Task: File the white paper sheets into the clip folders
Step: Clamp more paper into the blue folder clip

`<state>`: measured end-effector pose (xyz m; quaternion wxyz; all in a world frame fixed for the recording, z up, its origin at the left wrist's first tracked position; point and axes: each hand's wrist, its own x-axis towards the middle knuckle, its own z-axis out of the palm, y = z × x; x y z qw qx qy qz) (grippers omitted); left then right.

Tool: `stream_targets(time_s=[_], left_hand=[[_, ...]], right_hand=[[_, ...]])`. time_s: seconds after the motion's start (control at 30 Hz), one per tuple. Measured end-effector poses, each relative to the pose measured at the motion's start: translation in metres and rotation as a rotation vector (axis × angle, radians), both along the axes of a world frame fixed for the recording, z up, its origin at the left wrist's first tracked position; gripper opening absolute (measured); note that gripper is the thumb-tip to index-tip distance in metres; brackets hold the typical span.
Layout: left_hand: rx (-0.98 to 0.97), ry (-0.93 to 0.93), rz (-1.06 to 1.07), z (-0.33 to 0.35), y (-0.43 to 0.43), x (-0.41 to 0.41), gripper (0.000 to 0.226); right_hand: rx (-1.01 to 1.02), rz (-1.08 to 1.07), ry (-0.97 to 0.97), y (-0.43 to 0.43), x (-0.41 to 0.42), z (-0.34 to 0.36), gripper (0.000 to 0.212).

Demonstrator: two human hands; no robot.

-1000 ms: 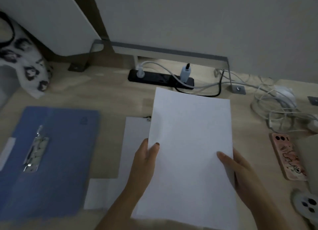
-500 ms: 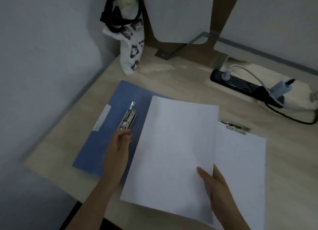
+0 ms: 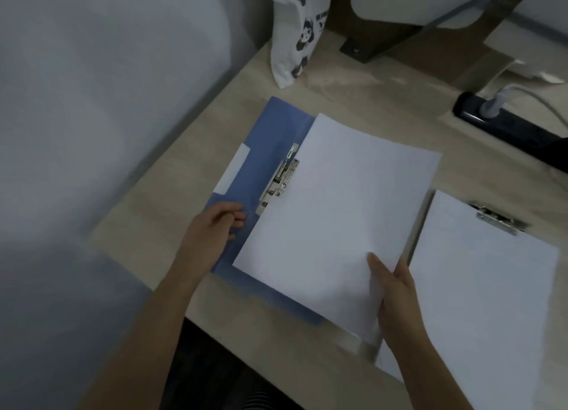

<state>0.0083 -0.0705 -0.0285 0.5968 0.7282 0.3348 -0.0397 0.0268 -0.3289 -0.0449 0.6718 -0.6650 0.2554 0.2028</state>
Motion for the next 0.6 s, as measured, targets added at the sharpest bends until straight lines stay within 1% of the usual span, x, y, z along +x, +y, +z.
stream_targets(time_s=[0.07, 0.13, 0.23, 0.37, 0.6], left_hand=[[-0.047, -0.007, 0.02, 0.0, 0.002, 0.001, 0.025], [-0.054, -0.007, 0.033, -0.001, 0.002, 0.002, 0.024], [-0.026, 0.01, 0.045, -0.002, 0.0, 0.002, 0.024], [-0.008, 0.024, 0.045, -0.004, 0.0, 0.003, 0.024], [0.032, 0.042, -0.02, -0.007, -0.002, 0.01, 0.026]], right_hand=[[-0.004, -0.002, -0.008, 0.001, 0.002, -0.002, 0.038], [-0.016, 0.011, -0.01, 0.0, 0.003, -0.004, 0.038], [-0.026, 0.028, -0.007, -0.003, 0.002, -0.004, 0.04], [-0.016, 0.042, 0.003, -0.002, -0.004, -0.004, 0.037], [-0.01, 0.032, 0.024, -0.001, -0.006, -0.004, 0.041]])
